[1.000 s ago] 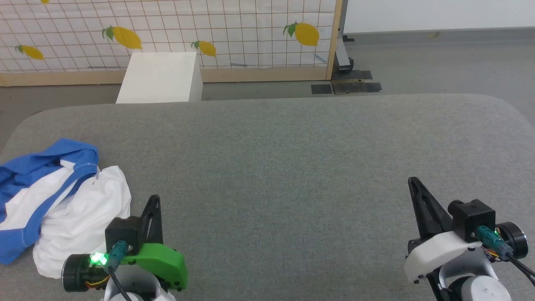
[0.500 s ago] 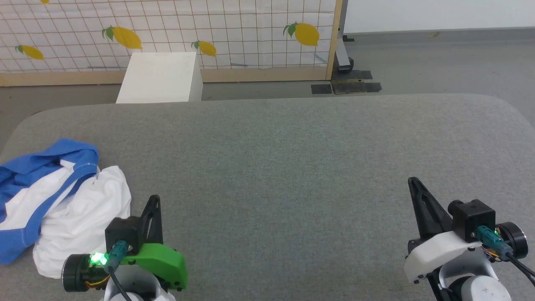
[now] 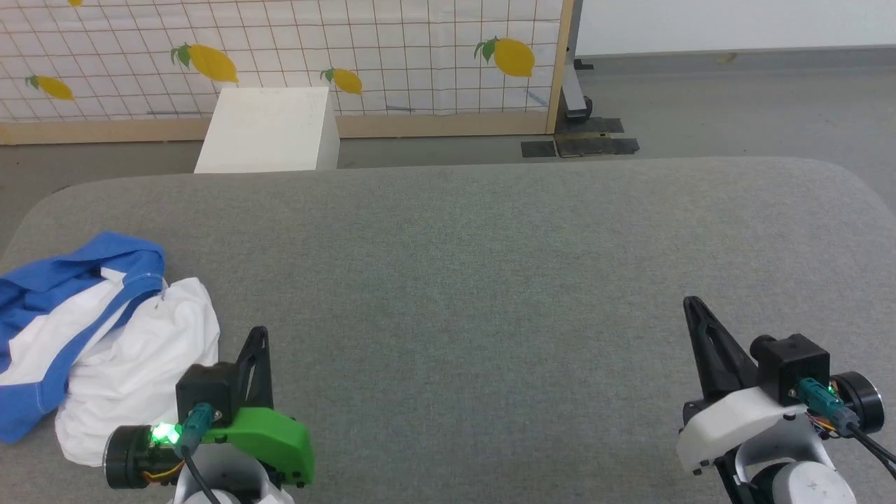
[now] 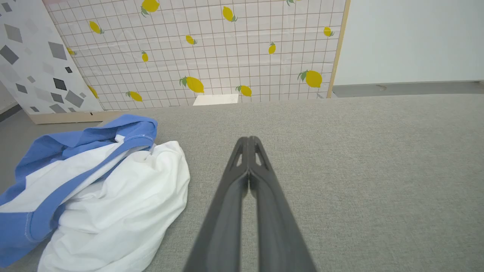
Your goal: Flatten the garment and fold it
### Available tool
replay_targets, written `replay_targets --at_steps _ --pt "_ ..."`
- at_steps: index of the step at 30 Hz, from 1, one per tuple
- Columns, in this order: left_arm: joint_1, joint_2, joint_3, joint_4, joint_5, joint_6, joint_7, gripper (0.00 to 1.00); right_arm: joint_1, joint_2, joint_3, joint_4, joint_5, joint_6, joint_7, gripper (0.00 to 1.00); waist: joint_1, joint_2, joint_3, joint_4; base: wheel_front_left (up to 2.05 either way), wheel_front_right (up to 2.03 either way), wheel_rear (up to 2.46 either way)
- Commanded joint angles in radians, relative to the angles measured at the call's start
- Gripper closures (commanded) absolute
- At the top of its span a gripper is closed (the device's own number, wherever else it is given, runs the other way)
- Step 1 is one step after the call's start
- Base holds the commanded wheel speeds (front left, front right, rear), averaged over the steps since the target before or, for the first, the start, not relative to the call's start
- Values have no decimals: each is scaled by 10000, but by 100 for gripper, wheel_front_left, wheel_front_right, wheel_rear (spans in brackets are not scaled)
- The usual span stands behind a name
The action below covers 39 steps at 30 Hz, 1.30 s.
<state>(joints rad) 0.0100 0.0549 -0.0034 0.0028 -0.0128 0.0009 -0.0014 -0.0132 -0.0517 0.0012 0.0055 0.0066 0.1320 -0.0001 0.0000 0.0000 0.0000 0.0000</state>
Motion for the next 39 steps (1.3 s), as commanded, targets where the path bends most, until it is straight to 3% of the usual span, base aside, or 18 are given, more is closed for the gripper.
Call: replay_targets --at_steps 1,21,39 --pt "1 2 -4 2 -8 1 -2 0 0 0 1 5 6 2 -2 0 0 0 0 0 0 0 0" --pt "-4 -1 -155 230 -386 242 -397 0 100 2 -101 334 408 0 -399 0 0 0 -15 129 0 0 0" --pt "183 15 -108 330 -712 536 -825 0 195 5 -125 801 748 -3 -829 0 0 0 -121 1466 0 0 0"
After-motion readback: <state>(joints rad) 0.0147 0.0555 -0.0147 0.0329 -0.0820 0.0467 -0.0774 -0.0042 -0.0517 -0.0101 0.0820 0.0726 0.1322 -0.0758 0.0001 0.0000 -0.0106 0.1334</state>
